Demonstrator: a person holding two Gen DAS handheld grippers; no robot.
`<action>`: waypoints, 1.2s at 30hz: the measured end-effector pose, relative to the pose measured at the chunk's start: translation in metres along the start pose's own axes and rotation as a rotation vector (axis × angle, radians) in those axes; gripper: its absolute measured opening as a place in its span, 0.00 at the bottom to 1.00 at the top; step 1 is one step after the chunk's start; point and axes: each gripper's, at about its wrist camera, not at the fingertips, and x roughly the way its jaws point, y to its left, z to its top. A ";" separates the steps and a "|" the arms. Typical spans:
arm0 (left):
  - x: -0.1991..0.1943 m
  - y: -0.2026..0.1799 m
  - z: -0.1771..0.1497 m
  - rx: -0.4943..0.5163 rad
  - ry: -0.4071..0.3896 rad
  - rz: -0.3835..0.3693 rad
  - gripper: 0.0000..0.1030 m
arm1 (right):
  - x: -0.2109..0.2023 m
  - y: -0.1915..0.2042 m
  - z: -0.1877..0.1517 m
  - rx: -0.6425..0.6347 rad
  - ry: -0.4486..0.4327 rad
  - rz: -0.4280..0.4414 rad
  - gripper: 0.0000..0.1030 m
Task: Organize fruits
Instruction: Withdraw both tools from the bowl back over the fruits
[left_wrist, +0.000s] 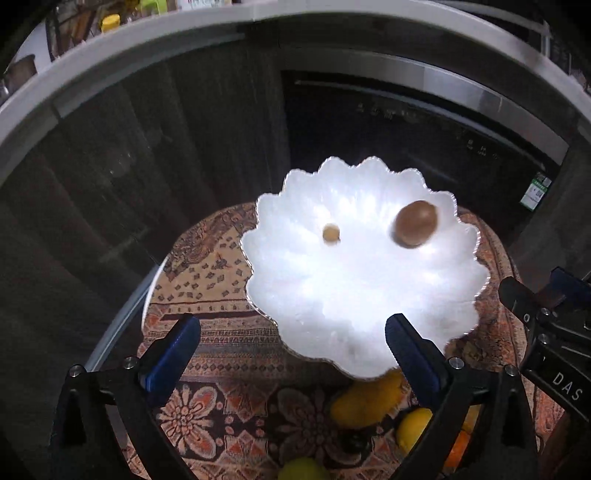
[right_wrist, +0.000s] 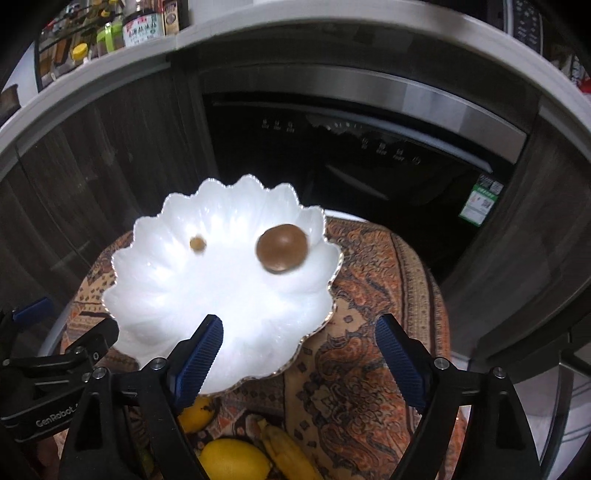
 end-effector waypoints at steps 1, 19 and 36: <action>-0.008 0.000 -0.001 0.001 -0.010 0.000 0.99 | -0.008 -0.002 -0.001 0.002 -0.009 0.000 0.83; -0.093 0.002 -0.031 0.001 -0.092 0.008 0.99 | -0.090 -0.007 -0.029 0.015 -0.086 -0.021 0.83; -0.123 -0.001 -0.072 -0.001 -0.093 0.011 0.99 | -0.126 -0.012 -0.067 0.006 -0.089 -0.027 0.83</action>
